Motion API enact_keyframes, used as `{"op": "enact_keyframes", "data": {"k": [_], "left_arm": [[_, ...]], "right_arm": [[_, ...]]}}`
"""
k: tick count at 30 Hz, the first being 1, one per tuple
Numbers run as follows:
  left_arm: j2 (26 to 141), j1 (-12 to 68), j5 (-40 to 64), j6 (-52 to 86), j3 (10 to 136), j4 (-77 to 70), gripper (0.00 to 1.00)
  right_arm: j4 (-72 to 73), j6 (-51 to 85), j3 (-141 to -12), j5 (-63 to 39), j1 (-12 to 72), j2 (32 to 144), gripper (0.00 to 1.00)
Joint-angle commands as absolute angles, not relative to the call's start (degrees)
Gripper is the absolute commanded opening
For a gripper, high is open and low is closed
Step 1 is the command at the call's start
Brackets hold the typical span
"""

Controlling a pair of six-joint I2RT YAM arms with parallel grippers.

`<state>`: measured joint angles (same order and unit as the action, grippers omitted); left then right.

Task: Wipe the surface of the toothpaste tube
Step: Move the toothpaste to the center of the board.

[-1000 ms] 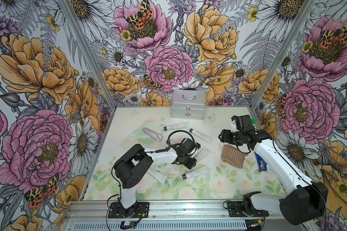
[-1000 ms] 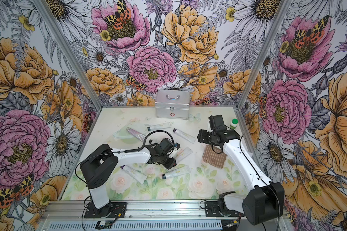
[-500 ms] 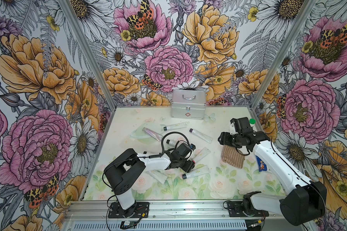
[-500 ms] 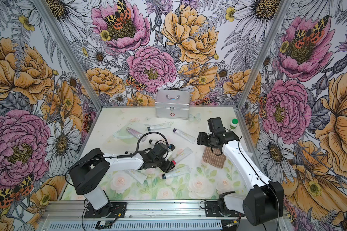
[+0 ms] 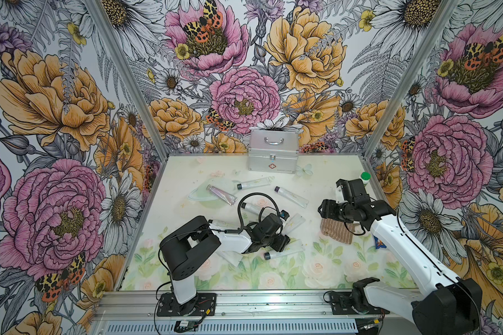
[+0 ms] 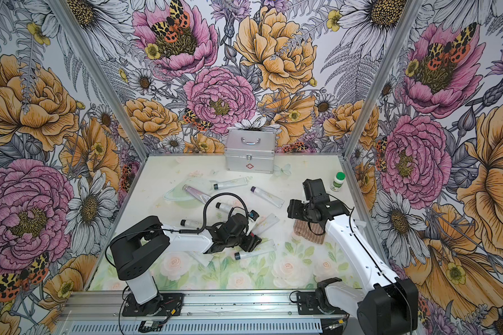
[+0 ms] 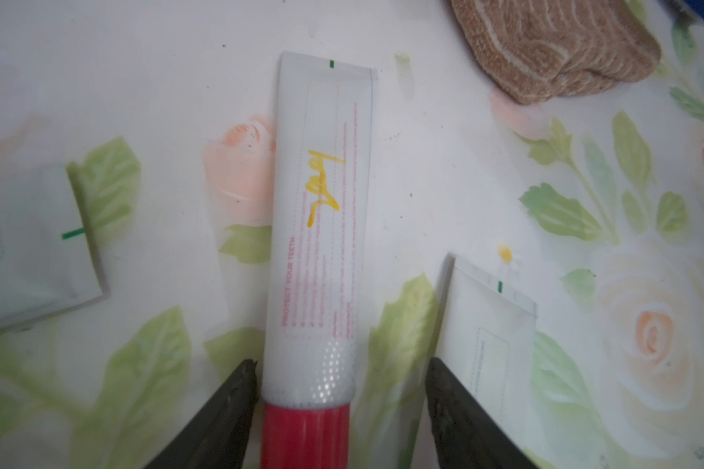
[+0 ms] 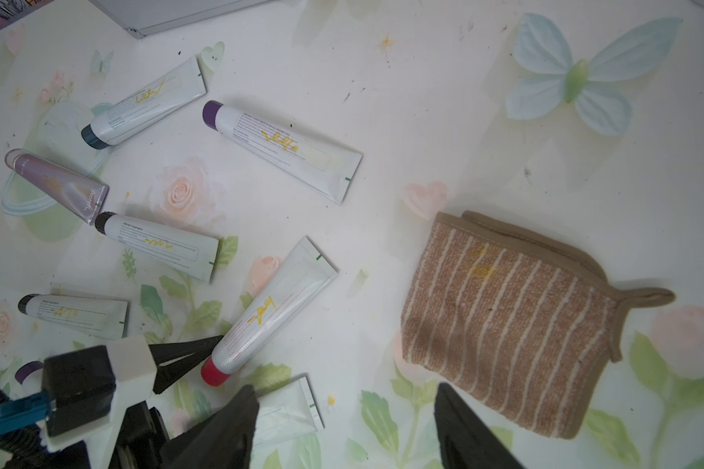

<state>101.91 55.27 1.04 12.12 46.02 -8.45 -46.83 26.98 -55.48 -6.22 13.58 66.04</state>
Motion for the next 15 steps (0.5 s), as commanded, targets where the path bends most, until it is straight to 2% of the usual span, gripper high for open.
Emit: {"op": "enact_keyframes", "data": {"k": [1, 10, 15], "left_arm": [[101.34, 54.82, -0.79, 13.6, 42.57, -11.4, 0.64], [101.87, 53.89, 0.64, 14.26, 37.9, -18.32, 0.5], [103.36, 53.94, 2.08, 13.63, 39.19, -18.25, 0.37]], "right_arm": [[-45.22, 27.68, -54.6, -4.14, 14.04, 65.08, 0.69], [-45.37, 27.33, -55.95, -4.0, 14.15, 64.85, 0.65], [-45.39, 27.42, -56.16, -4.04, 14.23, 65.2, 0.63]]}}
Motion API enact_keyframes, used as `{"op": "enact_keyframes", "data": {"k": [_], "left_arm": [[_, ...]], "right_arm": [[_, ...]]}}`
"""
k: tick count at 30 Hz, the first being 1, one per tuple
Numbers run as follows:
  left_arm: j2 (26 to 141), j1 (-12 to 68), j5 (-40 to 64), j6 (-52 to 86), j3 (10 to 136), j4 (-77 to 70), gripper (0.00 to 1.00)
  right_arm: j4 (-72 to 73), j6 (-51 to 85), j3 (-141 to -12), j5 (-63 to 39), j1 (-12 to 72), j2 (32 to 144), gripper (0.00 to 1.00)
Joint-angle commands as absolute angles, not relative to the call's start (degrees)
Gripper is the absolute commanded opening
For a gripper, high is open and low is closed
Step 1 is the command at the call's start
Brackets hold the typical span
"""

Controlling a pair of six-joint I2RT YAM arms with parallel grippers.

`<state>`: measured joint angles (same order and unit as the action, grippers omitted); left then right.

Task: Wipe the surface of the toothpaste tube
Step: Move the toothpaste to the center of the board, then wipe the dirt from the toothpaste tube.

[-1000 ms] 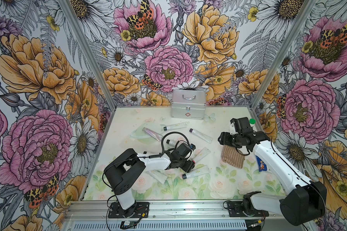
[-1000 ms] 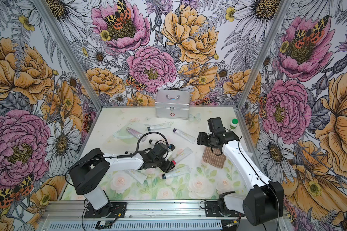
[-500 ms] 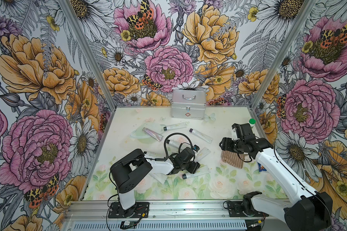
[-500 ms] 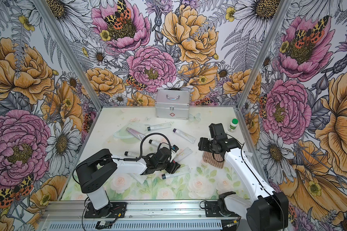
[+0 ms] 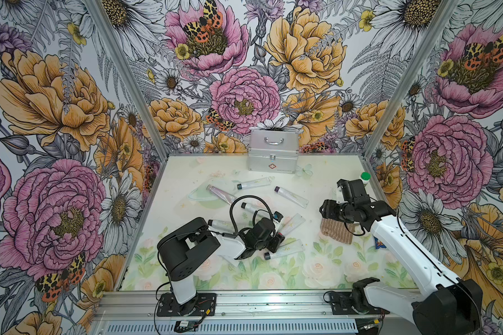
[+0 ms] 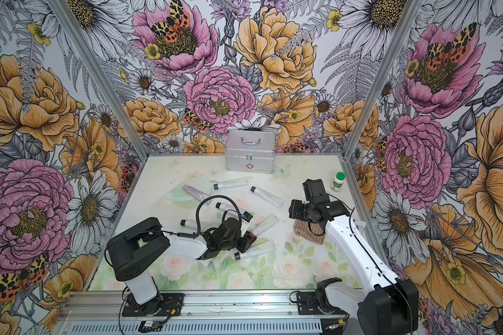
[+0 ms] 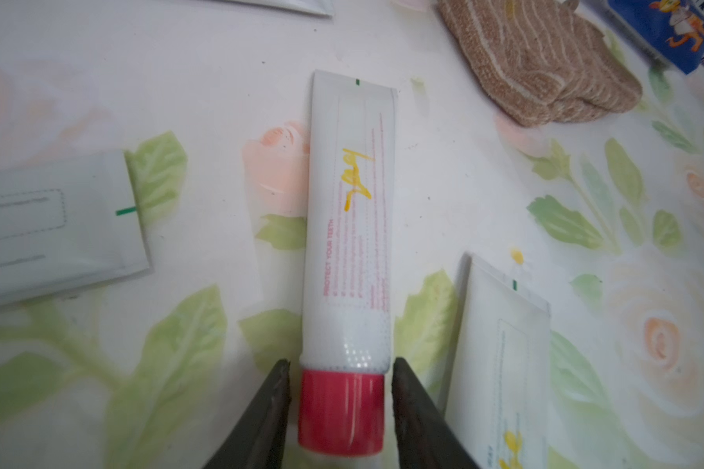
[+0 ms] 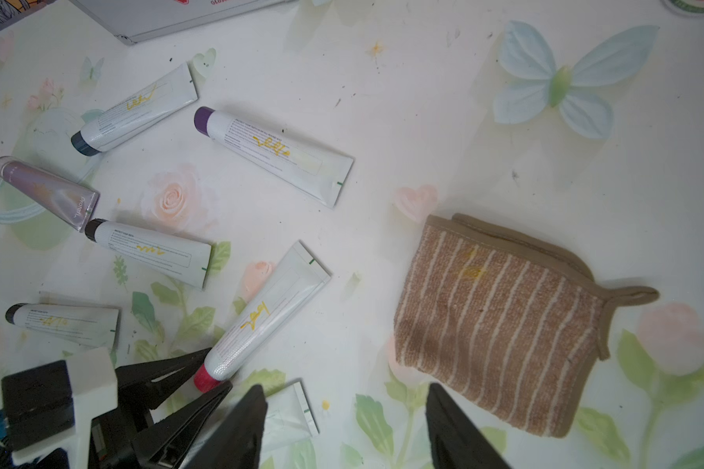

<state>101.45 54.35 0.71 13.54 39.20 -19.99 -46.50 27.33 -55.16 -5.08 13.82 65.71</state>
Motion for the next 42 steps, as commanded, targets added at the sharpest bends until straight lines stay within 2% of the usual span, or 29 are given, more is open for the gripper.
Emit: {"op": "enact_keyframes", "data": {"k": [1, 5, 13, 22, 31, 42], "left_arm": [[103.29, 53.98, 2.36, 13.45, 39.07, -18.22, 0.35], [102.35, 54.2, 3.15, 12.67, 39.01, -17.32, 0.28], [103.7, 57.31, 3.23, 9.56, 44.98, -11.78, 0.24], [108.45, 59.15, 2.93, 6.67, 51.06, -7.59, 0.24], [108.39, 59.27, 2.45, 6.51, 50.98, -7.04, 0.25], [108.63, 59.39, 2.05, 6.97, 50.54, -7.14, 0.25]], "right_arm": [[-45.35, 27.57, -56.08, -3.96, 14.18, 65.13, 0.63], [-45.35, 27.6, -55.81, -3.96, 14.36, 66.3, 0.63], [-44.18, 28.76, -55.36, -2.86, 14.49, 72.61, 0.63], [-41.43, 30.31, -51.26, -0.48, 14.04, 77.28, 0.6], [-38.05, 30.42, -46.17, -0.53, 13.15, 80.09, 0.55], [-34.39, 29.63, -46.21, -0.39, 11.25, 86.54, 0.51]]}}
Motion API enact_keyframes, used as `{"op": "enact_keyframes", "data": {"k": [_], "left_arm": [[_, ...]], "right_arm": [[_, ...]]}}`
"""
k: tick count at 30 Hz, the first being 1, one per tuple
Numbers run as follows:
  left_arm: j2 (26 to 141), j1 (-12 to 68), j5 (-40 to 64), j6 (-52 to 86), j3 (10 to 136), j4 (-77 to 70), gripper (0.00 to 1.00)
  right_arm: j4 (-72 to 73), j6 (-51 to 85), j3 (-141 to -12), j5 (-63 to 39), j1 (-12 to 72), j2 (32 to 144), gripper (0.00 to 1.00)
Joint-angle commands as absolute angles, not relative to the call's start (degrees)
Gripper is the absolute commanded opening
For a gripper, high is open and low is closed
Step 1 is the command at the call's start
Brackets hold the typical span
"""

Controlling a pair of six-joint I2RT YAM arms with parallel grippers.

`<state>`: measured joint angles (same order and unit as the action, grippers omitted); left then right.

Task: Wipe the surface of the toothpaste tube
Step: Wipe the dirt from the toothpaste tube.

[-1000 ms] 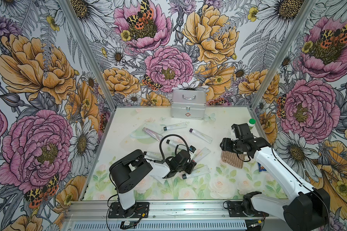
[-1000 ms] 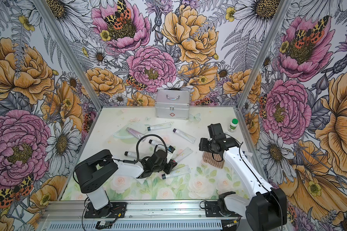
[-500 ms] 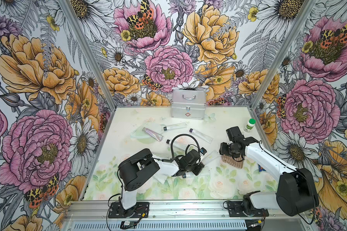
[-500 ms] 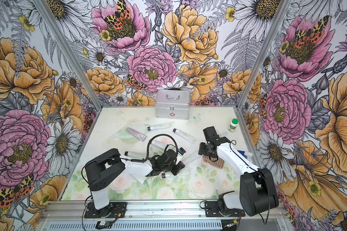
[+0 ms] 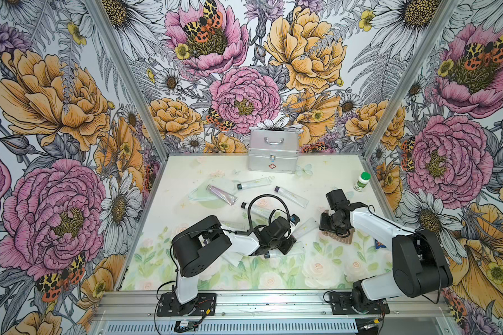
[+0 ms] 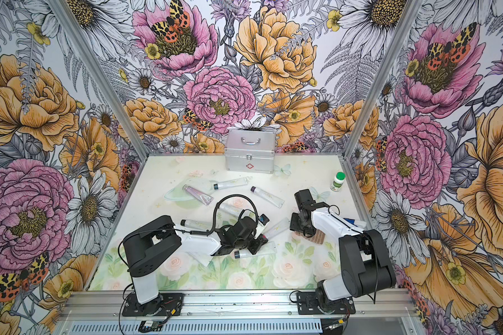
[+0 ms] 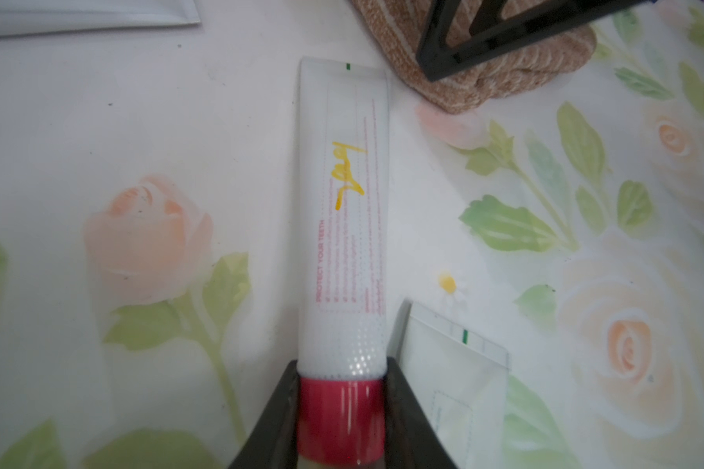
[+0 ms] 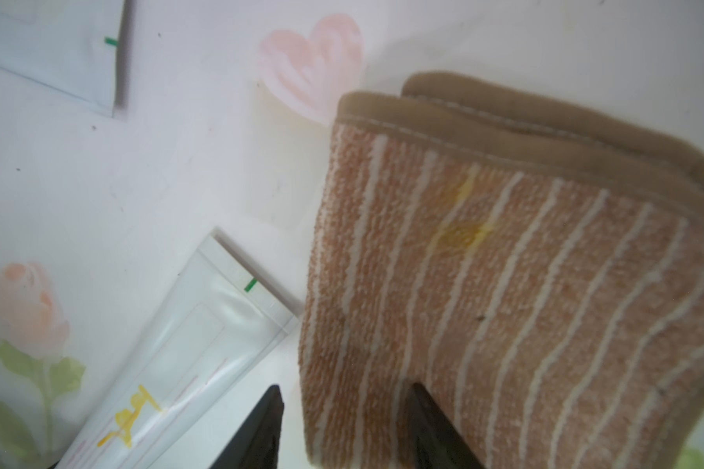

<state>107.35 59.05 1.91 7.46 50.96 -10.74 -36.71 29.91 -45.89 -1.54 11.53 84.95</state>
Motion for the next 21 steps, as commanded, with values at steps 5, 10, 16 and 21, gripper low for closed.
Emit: {"op": "enact_keyframes", "data": {"k": [5, 10, 16, 21], "left_arm": [[108.76, 59.36, 2.16, 7.39, 50.29, -7.56, 0.25], [108.38, 59.39, 2.42, 7.5, 50.34, -7.65, 0.25], [107.89, 59.51, 2.23, 7.26, 50.1, -7.62, 0.25], [108.7, 59.92, 1.91, 7.21, 50.55, -7.65, 0.25]], "right_arm": [[-33.05, 29.43, -45.39, -1.44, 11.25, 88.89, 0.37], [-33.07, 29.84, -44.82, -2.05, 11.21, 85.85, 0.14], [-33.05, 29.97, -47.38, -7.24, 11.46, 81.97, 0.05], [-32.96, 29.94, -49.89, -12.73, 12.95, 84.19, 0.03]]}}
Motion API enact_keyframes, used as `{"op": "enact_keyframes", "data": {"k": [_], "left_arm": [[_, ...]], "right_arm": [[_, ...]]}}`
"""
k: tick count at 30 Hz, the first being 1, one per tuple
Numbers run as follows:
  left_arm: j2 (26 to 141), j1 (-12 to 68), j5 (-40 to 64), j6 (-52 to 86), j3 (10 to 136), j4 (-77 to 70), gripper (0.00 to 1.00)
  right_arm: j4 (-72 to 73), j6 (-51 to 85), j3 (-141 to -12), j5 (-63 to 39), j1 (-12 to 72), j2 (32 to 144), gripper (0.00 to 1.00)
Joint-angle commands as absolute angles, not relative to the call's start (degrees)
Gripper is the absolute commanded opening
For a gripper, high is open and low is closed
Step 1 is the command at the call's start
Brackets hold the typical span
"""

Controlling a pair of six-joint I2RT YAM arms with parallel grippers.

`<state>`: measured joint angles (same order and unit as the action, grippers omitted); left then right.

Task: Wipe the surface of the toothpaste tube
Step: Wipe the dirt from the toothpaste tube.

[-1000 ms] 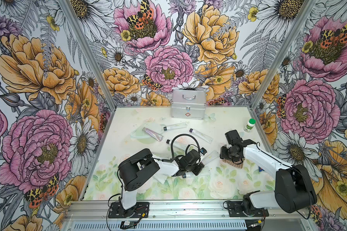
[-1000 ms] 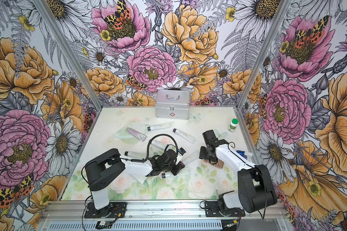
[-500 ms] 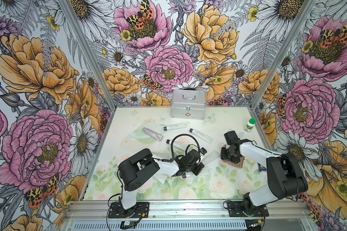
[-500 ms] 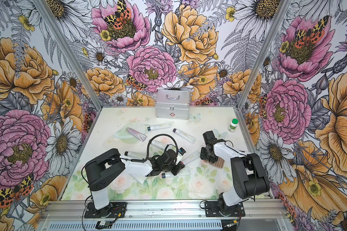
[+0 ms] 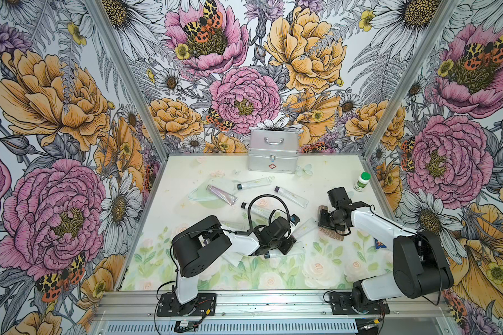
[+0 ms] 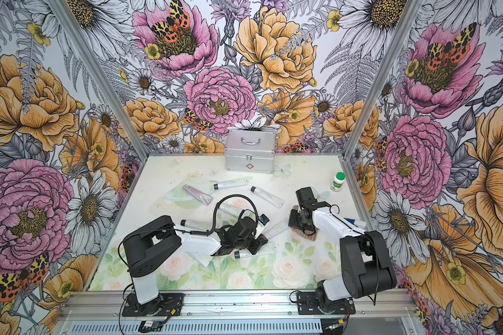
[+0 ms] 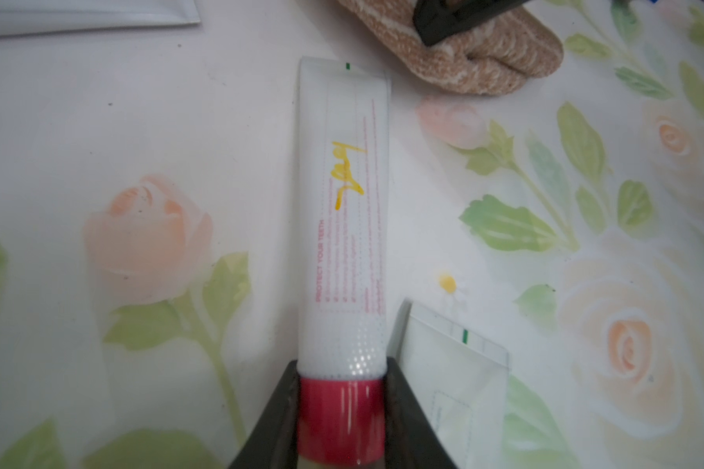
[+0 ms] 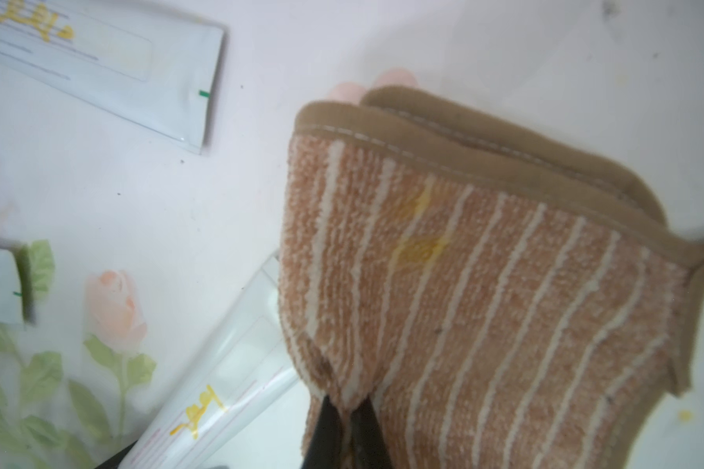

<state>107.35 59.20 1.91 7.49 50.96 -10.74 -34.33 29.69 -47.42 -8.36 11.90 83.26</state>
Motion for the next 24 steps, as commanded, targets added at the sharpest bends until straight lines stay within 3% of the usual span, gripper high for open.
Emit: {"op": "enact_keyframes", "data": {"k": [1, 13, 24], "left_arm": [[108.86, 59.99, 1.76, 7.19, 50.66, -7.65, 0.25], [109.23, 60.47, 1.13, 7.4, 50.63, -8.1, 0.25], [108.17, 60.54, -0.25, 7.73, 49.32, -8.53, 0.25]], "right_arm": [[-32.6, 30.06, -50.07, -13.64, 13.37, 84.98, 0.03], [-26.93, 33.66, -50.39, -21.75, 18.58, 91.32, 0.03], [-30.61, 32.41, -46.93, -9.5, 17.44, 90.65, 0.0]]}}
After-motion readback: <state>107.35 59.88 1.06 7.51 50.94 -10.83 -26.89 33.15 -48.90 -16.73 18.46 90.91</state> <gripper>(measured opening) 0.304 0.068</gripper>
